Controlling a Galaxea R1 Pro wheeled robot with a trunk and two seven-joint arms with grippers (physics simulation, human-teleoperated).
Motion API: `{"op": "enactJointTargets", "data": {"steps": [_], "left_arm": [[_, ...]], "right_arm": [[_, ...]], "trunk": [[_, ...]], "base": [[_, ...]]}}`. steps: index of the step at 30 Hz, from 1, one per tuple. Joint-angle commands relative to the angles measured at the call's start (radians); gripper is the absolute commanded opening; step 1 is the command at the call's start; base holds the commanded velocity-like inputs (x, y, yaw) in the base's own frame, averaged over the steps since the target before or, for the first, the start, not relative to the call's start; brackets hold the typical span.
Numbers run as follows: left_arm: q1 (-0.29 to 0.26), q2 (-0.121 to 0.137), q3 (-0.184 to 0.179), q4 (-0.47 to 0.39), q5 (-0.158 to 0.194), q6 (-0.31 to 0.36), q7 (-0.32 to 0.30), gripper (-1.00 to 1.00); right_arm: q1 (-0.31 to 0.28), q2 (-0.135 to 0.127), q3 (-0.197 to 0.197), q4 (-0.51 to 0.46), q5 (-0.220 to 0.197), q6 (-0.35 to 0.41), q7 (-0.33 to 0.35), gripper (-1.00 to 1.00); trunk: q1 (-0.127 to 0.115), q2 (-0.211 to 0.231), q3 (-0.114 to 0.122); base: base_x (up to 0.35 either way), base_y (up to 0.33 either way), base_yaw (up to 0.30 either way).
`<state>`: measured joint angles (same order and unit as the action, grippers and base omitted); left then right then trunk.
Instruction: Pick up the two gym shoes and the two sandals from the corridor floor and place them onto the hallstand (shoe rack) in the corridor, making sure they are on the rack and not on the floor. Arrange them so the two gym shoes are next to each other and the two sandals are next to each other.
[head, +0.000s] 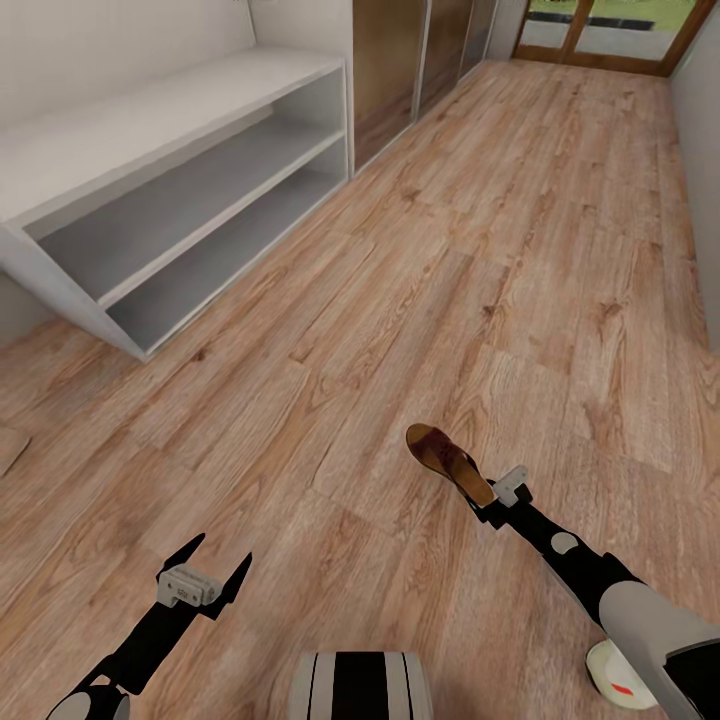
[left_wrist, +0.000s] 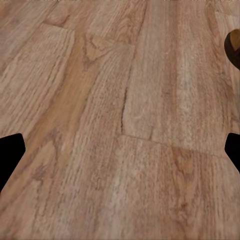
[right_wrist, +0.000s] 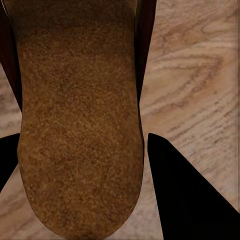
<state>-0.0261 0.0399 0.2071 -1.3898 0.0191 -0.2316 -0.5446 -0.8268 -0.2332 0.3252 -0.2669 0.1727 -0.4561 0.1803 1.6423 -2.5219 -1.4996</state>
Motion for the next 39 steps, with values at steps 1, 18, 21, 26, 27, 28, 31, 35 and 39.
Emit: {"op": "enactJointTargets", "data": {"steps": [1,18,21,26,27,28,31,35,39], "left_arm": [[0.000,0.000,0.000,0.000,0.000,0.000,0.000,1.00],[0.000,0.000,-0.001,0.000,0.000,0.000,0.000,1.00],[0.000,0.000,-0.001,0.000,-0.001,0.000,-0.001,1.00],[0.000,0.000,-0.001,0.000,-0.001,0.000,-0.001,1.00],[0.000,0.000,-0.001,0.000,0.000,0.001,-0.001,1.00],[0.000,0.000,-0.001,0.000,0.000,0.001,-0.001,1.00],[0.000,0.000,-0.001,0.000,0.000,0.001,-0.001,1.00],[0.000,0.000,-0.001,0.000,0.001,0.001,-0.001,1.00],[0.000,0.000,-0.001,0.000,0.000,0.001,-0.001,1.00]], "right_arm": [[0.000,0.000,0.000,0.000,-0.003,0.000,0.002,-1.00],[0.001,0.000,0.001,0.000,-0.002,0.000,0.002,-1.00],[0.002,0.001,0.002,0.000,-0.002,0.000,0.002,-1.00],[0.002,0.002,0.002,0.000,-0.002,0.000,0.002,-1.00],[0.006,0.010,0.002,0.000,0.000,0.000,0.002,-1.00],[0.009,0.018,0.003,0.000,0.000,0.000,0.001,-1.00],[0.015,0.031,0.004,0.000,0.002,0.000,-0.002,-1.00],[0.023,0.045,0.007,0.000,0.004,-0.004,-0.014,-1.00],[0.026,0.051,0.008,0.000,0.005,-0.007,-0.021,-1.00]], "trunk": [[0.000,0.000,0.001],[0.000,0.000,0.004],[0.000,0.000,0.007],[0.000,0.000,0.014],[0.000,0.000,0.015],[0.000,0.000,0.016],[0.000,0.000,0.021],[0.000,0.000,0.027],[0.000,0.000,0.033]], "base": [[0.000,0.000,0.000],[0.000,0.000,0.000],[0.000,0.000,0.000],[0.000,0.000,0.000],[0.000,0.000,0.000],[0.000,0.000,0.000],[0.000,0.000,0.000],[0.000,0.000,0.000],[0.000,0.000,0.000]]}}
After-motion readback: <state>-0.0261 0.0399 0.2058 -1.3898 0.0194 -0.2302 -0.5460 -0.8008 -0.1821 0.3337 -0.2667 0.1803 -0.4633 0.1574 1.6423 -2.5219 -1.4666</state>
